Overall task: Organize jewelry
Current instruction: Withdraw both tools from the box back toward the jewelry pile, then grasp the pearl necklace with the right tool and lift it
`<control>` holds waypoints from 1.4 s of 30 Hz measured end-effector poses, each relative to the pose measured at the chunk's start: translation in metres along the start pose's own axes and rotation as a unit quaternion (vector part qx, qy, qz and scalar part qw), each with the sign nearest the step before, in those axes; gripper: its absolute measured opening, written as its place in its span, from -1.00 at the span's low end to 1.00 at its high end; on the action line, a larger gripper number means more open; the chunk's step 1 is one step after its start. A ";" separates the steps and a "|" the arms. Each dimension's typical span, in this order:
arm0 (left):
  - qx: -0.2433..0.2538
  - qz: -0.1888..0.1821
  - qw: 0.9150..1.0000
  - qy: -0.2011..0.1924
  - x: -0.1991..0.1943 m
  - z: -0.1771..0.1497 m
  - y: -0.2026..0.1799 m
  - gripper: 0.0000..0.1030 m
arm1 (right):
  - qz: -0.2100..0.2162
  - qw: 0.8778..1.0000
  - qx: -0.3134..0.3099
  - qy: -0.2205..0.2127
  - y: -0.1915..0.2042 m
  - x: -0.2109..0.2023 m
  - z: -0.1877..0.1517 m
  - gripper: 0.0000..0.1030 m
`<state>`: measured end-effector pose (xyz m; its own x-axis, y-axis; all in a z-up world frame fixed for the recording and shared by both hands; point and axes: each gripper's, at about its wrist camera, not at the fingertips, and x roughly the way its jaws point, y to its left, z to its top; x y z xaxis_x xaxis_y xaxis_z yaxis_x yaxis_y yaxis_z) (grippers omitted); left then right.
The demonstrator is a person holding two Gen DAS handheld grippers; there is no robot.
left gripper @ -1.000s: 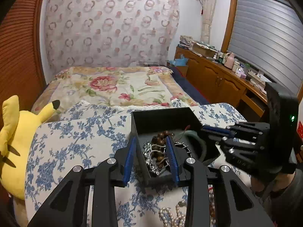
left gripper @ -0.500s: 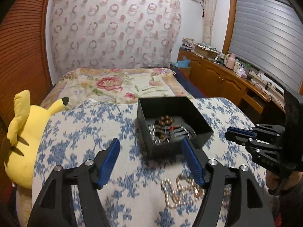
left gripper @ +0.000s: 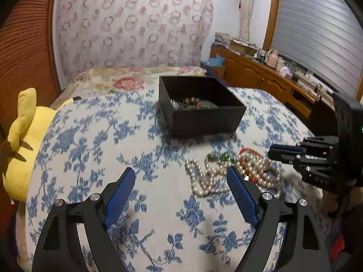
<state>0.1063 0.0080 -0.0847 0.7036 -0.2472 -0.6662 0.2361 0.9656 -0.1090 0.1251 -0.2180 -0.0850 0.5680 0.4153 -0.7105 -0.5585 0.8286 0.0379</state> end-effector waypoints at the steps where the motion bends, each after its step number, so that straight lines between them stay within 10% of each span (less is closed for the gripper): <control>1: 0.000 0.001 1.000 0.003 0.001 -0.002 0.000 0.55 | 0.002 1.000 -0.002 0.002 0.002 0.002 0.000 -0.64; 22: 0.040 0.038 0.995 0.079 0.036 -0.017 -0.005 0.85 | -0.006 0.998 -0.056 0.042 0.023 0.015 -0.001 -0.45; 27: 0.037 0.039 0.995 0.088 0.039 -0.017 -0.003 0.85 | -0.005 0.998 -0.055 0.039 0.019 0.011 -0.003 -0.69; 42: 0.044 0.044 0.994 0.091 0.041 -0.017 -0.007 0.85 | 0.009 0.999 -0.012 -0.049 -0.002 -0.048 0.011 -0.70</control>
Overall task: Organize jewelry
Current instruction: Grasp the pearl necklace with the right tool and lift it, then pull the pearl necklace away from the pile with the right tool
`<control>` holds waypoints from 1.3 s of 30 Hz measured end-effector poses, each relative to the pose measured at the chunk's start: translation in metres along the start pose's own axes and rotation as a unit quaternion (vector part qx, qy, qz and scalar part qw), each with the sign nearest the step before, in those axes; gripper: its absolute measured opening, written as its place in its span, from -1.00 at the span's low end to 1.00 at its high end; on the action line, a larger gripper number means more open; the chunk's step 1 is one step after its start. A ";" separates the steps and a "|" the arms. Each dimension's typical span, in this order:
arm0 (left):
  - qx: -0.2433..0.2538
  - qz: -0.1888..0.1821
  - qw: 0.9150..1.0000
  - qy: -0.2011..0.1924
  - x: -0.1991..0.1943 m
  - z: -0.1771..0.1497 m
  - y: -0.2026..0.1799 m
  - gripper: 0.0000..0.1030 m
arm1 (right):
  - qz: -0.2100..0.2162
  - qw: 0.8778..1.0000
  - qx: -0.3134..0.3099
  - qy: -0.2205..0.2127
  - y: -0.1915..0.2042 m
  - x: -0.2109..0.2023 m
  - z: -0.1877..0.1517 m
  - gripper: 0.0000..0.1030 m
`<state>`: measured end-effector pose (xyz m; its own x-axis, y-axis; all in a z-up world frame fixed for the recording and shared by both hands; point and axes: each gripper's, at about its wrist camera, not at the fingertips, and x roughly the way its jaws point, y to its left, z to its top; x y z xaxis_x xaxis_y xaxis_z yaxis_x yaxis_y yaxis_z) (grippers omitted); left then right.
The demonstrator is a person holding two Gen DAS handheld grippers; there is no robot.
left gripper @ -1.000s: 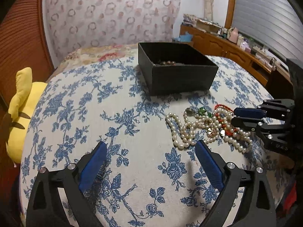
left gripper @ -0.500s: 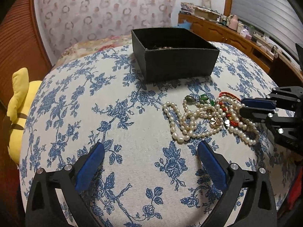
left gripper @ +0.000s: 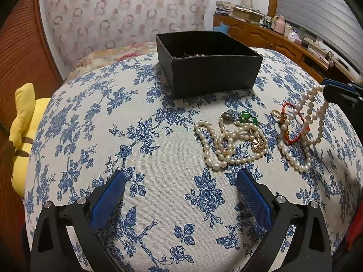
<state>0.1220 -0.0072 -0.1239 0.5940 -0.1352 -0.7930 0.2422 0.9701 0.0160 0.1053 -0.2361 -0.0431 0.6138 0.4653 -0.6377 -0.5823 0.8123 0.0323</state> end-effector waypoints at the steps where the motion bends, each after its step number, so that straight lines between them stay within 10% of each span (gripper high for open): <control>1: 0.000 0.000 1.000 0.000 0.000 0.000 0.000 0.85 | -0.002 1.000 0.000 0.002 -0.001 0.000 0.000 -0.69; 21: 0.000 0.000 1.000 0.000 0.000 0.000 0.000 0.85 | -0.043 0.996 0.010 0.076 -0.014 -0.003 -0.071 -0.65; 29: 0.000 0.000 1.000 0.000 0.000 0.000 0.000 0.85 | -0.039 0.995 -0.007 0.091 -0.010 0.020 -0.062 -0.30; 33: 0.003 0.001 1.000 -0.008 -0.002 0.000 -0.002 0.85 | -0.043 0.996 -0.008 0.083 -0.010 0.018 -0.059 -0.83; 39: 0.009 -0.038 0.999 -0.033 -0.013 0.008 -0.014 0.77 | -0.057 0.997 0.000 0.044 -0.015 -0.004 -0.050 -0.84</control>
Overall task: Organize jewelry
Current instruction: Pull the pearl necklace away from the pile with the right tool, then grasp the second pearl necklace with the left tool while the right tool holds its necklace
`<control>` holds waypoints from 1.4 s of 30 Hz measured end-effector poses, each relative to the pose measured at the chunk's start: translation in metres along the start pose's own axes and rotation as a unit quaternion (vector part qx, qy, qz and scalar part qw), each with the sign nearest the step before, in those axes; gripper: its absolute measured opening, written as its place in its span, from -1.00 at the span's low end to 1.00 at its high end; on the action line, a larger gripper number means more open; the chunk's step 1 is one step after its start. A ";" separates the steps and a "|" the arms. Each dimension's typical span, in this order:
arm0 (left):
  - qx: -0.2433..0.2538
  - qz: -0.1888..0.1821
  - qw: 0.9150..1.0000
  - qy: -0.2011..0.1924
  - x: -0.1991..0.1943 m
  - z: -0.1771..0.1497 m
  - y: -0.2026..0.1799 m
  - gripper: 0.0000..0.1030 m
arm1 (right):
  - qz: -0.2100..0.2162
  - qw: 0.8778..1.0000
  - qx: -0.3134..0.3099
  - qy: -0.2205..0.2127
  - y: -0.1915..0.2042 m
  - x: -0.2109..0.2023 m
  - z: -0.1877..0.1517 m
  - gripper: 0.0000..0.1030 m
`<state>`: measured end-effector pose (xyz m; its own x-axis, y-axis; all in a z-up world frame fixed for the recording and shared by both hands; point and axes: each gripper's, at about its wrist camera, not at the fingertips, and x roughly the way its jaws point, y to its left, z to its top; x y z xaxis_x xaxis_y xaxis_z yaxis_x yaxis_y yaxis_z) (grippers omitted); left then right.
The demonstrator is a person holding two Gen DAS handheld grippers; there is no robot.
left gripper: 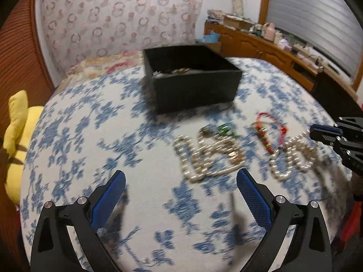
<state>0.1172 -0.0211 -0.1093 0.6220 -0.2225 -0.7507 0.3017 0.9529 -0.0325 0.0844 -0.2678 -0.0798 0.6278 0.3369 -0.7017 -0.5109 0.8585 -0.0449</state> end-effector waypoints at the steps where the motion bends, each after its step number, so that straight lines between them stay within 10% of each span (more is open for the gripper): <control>1: 0.003 -0.004 1.000 -0.001 0.000 0.002 -0.003 0.61 | -0.004 1.000 0.002 -0.009 -0.001 -0.005 0.002 -0.84; 8: 0.003 -0.026 1.000 0.006 0.009 0.011 -0.005 -0.31 | -0.010 0.999 0.002 -0.036 -0.004 -0.022 0.011 -0.84; 18: 0.043 -0.013 0.999 0.011 0.020 0.009 -0.016 -0.38 | -0.007 0.999 0.004 -0.033 -0.001 -0.020 0.011 -0.83; 20: 0.048 -0.021 0.999 0.010 0.018 0.008 -0.017 -0.74 | -0.006 0.999 0.004 -0.031 0.000 -0.019 0.010 -0.83; 42: -0.004 -0.043 0.996 -0.080 -0.060 0.013 0.015 -0.83 | -0.001 0.999 -0.010 -0.050 0.010 -0.026 0.029 -0.84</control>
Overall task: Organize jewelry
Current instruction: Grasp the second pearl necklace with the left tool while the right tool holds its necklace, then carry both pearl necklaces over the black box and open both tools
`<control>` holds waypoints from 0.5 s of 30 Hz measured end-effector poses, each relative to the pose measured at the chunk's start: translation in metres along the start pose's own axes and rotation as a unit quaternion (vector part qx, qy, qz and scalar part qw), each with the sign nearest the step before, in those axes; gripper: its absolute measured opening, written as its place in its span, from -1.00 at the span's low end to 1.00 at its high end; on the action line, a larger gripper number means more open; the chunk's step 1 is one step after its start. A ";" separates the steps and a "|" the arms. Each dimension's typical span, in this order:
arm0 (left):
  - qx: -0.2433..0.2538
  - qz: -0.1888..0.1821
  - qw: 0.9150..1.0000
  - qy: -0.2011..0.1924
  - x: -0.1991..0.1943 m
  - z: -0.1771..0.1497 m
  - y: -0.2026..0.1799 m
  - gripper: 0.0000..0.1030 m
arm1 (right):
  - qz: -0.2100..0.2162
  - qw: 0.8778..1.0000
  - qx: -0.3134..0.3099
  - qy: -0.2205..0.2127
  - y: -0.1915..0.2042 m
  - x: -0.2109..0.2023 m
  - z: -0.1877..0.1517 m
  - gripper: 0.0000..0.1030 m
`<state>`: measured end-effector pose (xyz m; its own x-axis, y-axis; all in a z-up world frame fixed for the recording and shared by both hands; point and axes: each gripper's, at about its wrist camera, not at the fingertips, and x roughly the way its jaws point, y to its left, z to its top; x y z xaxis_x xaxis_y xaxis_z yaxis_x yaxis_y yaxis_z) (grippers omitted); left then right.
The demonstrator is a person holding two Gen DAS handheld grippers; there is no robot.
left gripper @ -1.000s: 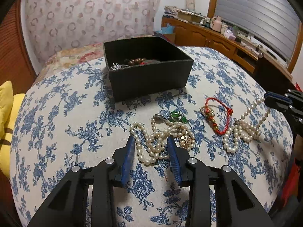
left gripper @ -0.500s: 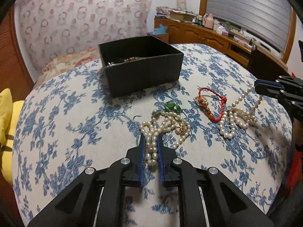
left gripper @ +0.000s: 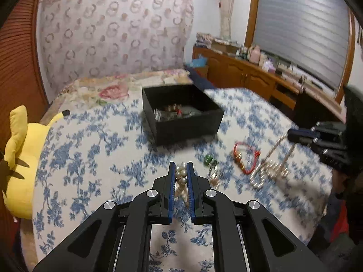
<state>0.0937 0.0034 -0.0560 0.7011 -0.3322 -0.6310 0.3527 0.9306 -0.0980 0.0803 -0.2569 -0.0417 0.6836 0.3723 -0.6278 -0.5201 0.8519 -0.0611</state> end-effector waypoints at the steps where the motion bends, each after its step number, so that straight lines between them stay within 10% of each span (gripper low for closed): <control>1: 0.001 0.000 1.000 -0.006 -0.004 0.004 -0.001 -0.83 | 0.000 1.000 -0.001 -0.004 0.000 -0.002 0.003 -0.84; 15: 0.009 -0.004 0.998 -0.064 -0.036 0.047 -0.009 -0.83 | 0.009 0.998 -0.016 -0.053 0.006 -0.028 0.039 -0.84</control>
<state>0.0947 0.0002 0.0042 0.7717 -0.3576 -0.5259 0.3688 0.9253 -0.0880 0.0779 -0.2474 0.0062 0.7238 0.4252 -0.5434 -0.5476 0.8331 -0.0774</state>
